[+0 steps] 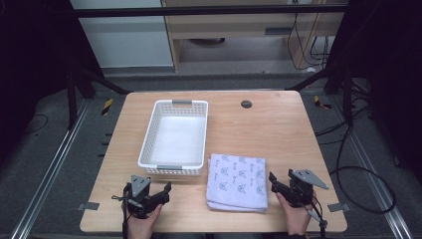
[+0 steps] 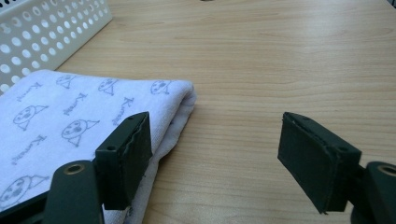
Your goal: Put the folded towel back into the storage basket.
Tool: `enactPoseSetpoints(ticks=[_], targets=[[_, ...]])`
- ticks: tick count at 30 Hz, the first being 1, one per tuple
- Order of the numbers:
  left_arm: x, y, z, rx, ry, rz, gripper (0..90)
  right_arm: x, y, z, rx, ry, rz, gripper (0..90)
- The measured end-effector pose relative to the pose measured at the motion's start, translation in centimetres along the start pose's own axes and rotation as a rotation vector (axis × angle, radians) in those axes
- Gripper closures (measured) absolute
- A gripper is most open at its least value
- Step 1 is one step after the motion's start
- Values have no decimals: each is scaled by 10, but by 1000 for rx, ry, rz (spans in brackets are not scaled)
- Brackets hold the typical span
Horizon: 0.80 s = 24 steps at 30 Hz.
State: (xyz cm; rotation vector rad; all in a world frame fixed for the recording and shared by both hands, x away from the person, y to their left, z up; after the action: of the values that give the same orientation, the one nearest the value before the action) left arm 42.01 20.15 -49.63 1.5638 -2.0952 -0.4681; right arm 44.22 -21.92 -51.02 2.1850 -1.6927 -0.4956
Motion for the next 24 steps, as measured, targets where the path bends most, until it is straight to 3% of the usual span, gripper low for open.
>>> enactPoseSetpoints(ticks=[2, 5, 9, 14, 24], targets=[[2, -1, 1, -2, 5, 16, 229, 0, 2, 0, 5, 0, -1, 262], [6, 1, 1, 18, 11, 24, 223, 1, 4, 2, 0, 32, 47, 297], [10, 3, 1, 26, 6, 30, 232, -2, 5, 4, -1, 49, 67, 331], [13, 5, -1, 40, 10, 49, 244, -5, 7, 4, 7, 32, 22, 316], [27, 3, -1, 25, -25, 79, 280, -11, 10, -4, 29, 38, -29, 338]])
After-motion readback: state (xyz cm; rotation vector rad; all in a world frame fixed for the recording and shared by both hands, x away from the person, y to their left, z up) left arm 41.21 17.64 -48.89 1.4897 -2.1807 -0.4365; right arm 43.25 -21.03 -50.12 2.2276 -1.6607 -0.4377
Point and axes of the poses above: each handheld gripper's, and its own axes: y roughly backward along the jaws, z roughly out of its underside, x roughly to its right, the point moved 4 cm from there along -y, roughly forward along the jaws, and after that the axes turned 6 degrees about y, right-handed, at the moved point
